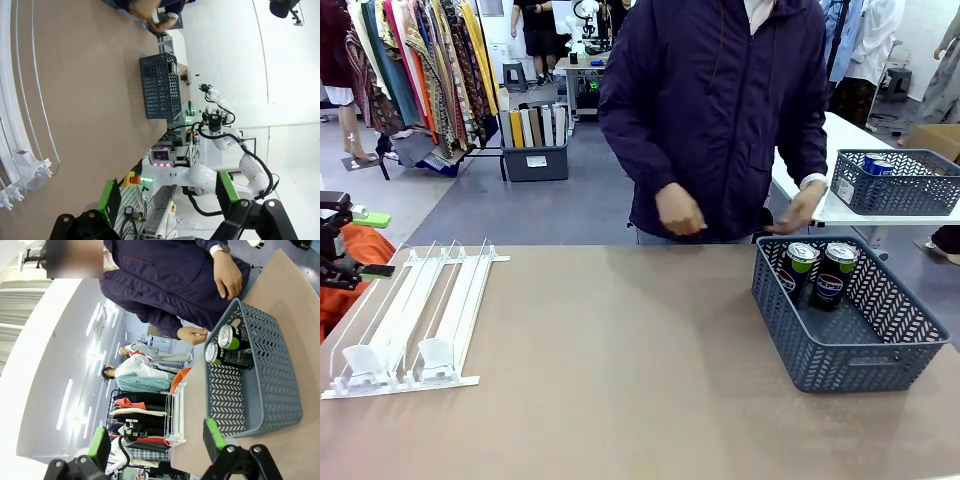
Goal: Retrieve and store the cans from the dispenser.
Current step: Pick up one can from the Automatic Can Dispenser and place it in the middle of the table.
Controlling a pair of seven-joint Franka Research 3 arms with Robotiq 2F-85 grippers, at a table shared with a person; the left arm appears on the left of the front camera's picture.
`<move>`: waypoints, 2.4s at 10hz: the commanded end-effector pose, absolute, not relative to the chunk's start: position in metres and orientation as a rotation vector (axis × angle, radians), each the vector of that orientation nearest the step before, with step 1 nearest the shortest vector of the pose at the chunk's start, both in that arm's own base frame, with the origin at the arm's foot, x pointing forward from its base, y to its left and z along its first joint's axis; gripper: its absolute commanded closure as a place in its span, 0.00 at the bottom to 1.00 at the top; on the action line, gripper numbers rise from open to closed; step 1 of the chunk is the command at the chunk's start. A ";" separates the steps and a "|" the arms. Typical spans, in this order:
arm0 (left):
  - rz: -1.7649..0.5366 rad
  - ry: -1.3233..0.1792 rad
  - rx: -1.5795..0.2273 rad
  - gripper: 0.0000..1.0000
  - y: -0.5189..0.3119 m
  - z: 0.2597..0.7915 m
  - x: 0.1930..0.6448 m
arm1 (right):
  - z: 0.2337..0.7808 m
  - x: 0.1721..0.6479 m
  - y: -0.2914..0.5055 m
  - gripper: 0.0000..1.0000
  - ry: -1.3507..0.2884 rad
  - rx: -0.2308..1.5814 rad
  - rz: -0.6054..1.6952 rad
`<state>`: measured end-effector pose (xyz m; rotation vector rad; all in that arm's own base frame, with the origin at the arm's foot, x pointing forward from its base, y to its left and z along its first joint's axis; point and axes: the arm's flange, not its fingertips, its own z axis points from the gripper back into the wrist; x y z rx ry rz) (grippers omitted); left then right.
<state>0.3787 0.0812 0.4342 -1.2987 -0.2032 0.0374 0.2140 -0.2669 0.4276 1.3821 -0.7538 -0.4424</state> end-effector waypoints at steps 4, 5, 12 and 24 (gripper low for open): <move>0.042 -0.198 -1.287 0.00 0.081 0.436 0.376 | 0.432 0.215 -0.266 0.00 -0.757 1.392 -0.447; 0.042 -0.198 -1.287 0.00 0.081 0.436 0.376 | 0.432 0.215 -0.266 0.00 -0.757 1.392 -0.447; 0.042 -0.198 -1.287 0.00 0.081 0.436 0.376 | 0.432 0.215 -0.266 0.00 -0.757 1.392 -0.447; 0.042 -0.198 -1.287 0.00 0.081 0.436 0.376 | 0.432 0.215 -0.266 0.00 -0.757 1.392 -0.447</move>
